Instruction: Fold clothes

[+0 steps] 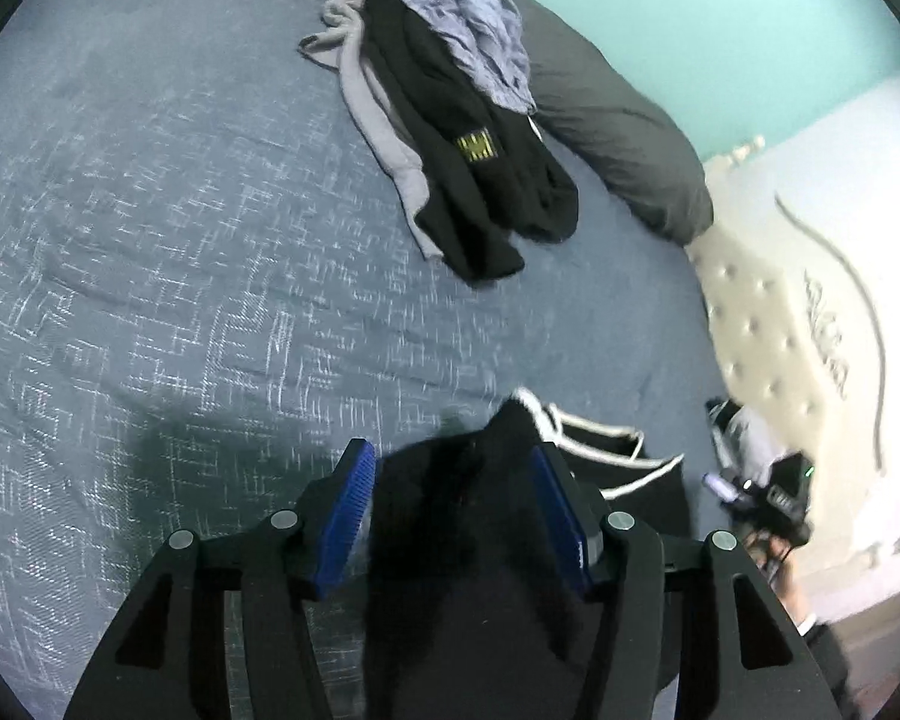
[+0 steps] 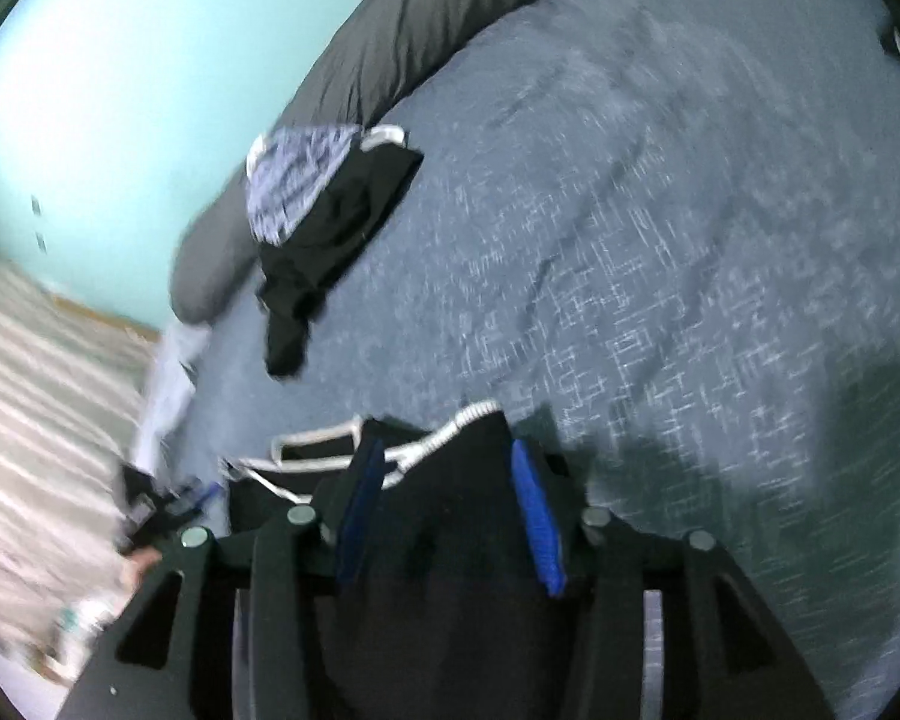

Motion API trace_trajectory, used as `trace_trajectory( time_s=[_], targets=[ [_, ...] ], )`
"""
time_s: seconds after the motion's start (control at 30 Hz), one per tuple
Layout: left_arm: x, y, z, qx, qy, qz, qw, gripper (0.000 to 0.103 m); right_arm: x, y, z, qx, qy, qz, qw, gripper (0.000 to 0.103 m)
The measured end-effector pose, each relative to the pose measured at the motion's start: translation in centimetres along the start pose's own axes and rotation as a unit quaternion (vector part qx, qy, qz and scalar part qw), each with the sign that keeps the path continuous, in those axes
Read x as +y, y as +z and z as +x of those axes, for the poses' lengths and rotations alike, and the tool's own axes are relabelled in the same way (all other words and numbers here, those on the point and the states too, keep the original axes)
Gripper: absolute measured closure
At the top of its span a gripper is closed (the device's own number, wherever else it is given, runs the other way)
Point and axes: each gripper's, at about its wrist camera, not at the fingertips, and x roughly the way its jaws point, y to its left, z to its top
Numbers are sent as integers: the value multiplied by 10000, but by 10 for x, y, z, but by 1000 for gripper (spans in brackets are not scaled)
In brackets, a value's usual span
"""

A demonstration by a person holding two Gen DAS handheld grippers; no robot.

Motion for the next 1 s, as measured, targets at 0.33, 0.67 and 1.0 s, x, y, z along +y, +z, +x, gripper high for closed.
trace_trajectory(
  time_s=[0.33,0.67,1.0],
  targets=[
    [-30,-6,34,97,391,1023,9939,46,21,-10,35,190,-1104,-1217,9862,58],
    [-26,-5,42,74,447,1167,9921,92,24,-11,62,267,-1303,-1570,9786,85],
    [-19,2,12,-252,349,924,9948,96,19,-6,11,-668,-1023,-1238,9848,99]
  ],
)
